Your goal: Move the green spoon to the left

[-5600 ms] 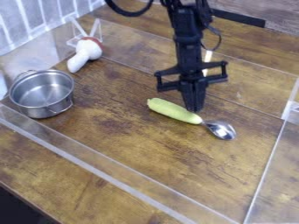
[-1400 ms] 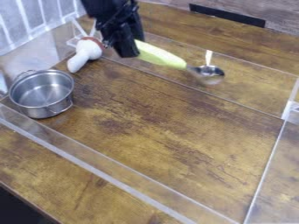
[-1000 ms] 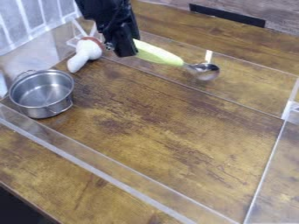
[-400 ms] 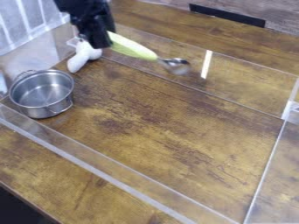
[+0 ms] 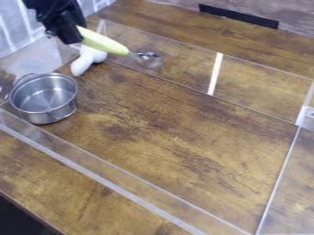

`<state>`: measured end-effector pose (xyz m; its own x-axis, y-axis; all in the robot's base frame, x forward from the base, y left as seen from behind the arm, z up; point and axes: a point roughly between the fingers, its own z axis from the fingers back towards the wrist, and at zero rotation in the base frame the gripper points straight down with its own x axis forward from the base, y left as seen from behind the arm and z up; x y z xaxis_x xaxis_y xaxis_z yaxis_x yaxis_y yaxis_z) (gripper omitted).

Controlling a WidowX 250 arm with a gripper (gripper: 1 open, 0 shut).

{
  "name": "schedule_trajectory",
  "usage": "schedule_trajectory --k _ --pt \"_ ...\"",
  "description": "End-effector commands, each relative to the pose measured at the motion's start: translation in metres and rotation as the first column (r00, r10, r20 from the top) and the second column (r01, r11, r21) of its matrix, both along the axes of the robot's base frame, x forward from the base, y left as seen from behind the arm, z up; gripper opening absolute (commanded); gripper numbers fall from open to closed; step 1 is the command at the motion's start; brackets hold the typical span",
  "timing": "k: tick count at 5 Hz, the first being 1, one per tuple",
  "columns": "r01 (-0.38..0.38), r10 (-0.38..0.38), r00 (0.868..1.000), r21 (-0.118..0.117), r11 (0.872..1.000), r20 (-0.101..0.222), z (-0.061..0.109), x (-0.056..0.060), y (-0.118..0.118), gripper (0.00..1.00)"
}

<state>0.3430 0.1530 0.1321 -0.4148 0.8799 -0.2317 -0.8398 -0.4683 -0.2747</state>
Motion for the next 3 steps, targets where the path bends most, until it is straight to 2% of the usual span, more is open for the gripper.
schedule_trajectory --k 1,2,3 --pt "0.011 -0.012 0.999 0.012 1.000 0.034 -0.002 -0.015 0.008 0.00" --pt "0.025 -0.026 0.999 0.008 1.000 0.024 -0.018 -0.002 0.000 0.00" --pt "0.082 -0.082 0.997 0.002 0.997 0.013 -0.025 0.011 0.000 0.00"
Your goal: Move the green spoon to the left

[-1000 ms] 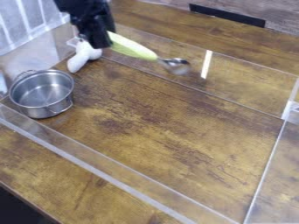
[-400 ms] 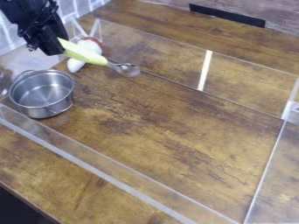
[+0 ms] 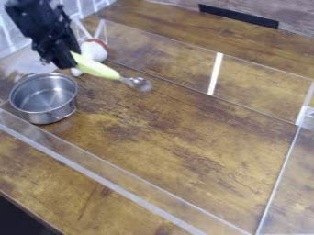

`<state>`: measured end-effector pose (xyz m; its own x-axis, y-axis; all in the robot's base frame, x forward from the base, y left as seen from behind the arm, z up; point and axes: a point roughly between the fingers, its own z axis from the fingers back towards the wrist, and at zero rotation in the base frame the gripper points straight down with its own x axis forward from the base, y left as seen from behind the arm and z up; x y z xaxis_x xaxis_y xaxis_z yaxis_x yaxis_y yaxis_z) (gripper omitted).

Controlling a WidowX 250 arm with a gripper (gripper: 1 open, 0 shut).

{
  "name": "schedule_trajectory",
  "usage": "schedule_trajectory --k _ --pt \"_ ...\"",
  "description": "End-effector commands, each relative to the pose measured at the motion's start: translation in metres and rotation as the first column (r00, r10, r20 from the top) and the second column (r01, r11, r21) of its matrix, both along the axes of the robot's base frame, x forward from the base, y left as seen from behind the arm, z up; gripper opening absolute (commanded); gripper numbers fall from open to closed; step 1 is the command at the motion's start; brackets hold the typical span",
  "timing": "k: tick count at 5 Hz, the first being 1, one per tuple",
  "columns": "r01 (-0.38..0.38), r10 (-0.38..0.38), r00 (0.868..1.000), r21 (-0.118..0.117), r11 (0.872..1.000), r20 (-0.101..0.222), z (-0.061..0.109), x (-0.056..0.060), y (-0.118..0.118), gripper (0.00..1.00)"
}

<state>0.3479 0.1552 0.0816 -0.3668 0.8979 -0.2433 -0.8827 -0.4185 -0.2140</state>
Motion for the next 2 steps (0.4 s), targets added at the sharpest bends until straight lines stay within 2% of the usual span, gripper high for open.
schedule_trajectory --k 1,2 --pt "0.076 -0.078 0.995 0.031 0.997 0.064 0.021 0.022 -0.005 0.00" --pt "0.068 -0.070 0.996 0.031 0.997 0.054 0.010 0.030 -0.012 0.00"
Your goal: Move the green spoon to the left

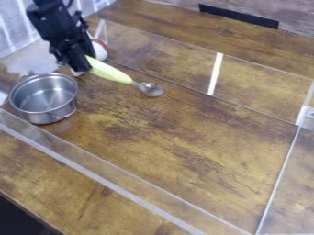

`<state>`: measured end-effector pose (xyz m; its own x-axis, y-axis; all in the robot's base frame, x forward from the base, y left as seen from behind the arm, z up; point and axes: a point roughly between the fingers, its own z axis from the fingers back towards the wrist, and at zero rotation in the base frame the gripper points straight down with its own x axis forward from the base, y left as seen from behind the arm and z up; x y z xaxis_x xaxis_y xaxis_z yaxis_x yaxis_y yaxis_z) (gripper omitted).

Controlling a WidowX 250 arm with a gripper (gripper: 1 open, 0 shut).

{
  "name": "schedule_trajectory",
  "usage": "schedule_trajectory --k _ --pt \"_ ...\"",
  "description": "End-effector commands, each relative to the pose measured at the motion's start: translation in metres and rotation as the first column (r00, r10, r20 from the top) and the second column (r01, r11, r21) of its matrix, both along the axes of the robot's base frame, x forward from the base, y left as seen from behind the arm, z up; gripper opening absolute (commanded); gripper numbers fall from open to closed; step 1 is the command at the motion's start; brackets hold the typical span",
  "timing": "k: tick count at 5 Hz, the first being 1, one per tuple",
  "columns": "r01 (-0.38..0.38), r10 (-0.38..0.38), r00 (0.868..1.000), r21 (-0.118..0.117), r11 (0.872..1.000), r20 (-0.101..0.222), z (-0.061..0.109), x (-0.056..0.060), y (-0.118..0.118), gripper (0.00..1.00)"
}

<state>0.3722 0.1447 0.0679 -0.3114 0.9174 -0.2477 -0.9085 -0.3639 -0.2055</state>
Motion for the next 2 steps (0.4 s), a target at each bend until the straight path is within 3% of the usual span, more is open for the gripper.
schedule_trajectory --k 1,2 --pt "-0.008 0.006 0.998 0.034 0.999 0.057 0.013 0.016 -0.003 0.00" --pt "-0.007 0.005 0.999 0.032 0.999 0.054 0.004 0.028 0.001 0.00"
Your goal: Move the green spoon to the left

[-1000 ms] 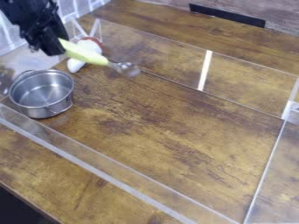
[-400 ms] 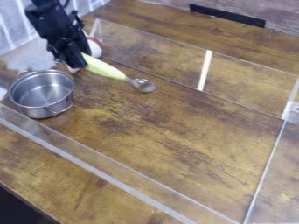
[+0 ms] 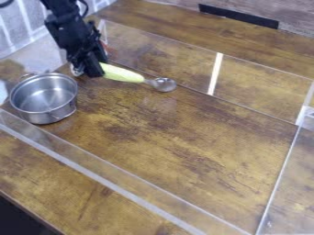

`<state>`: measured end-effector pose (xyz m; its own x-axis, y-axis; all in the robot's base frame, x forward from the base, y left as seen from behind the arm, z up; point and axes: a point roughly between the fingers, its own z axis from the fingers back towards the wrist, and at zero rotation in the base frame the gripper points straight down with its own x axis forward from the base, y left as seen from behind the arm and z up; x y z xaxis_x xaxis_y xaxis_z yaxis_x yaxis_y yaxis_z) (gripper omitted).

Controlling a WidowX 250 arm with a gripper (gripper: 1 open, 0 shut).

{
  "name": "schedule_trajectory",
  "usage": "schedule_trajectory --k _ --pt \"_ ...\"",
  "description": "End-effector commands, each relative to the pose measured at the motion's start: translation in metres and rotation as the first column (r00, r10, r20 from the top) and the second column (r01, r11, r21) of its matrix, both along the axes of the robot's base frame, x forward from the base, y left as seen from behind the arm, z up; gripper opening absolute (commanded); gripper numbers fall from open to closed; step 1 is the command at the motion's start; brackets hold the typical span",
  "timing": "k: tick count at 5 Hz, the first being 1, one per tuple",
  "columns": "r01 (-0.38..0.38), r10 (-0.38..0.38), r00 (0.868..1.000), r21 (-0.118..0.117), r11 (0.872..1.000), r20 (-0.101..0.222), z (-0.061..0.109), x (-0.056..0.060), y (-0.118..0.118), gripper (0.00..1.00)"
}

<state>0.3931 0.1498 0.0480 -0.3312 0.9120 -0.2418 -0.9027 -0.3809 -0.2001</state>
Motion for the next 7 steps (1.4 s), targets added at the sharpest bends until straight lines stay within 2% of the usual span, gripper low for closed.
schedule_trajectory --k 1,2,4,6,7 --pt "0.067 -0.069 0.996 0.023 0.997 0.064 0.026 0.014 -0.002 0.00" --pt "0.105 -0.106 0.992 0.013 0.994 0.070 0.029 0.018 0.000 0.00" --pt "0.073 -0.072 0.995 -0.010 0.997 0.076 0.031 0.030 0.005 0.00" --pt "0.045 -0.043 0.996 -0.032 0.998 0.078 0.025 0.039 0.025 0.00" --pt "0.111 -0.108 0.991 -0.042 0.993 0.078 0.021 0.043 0.036 1.00"
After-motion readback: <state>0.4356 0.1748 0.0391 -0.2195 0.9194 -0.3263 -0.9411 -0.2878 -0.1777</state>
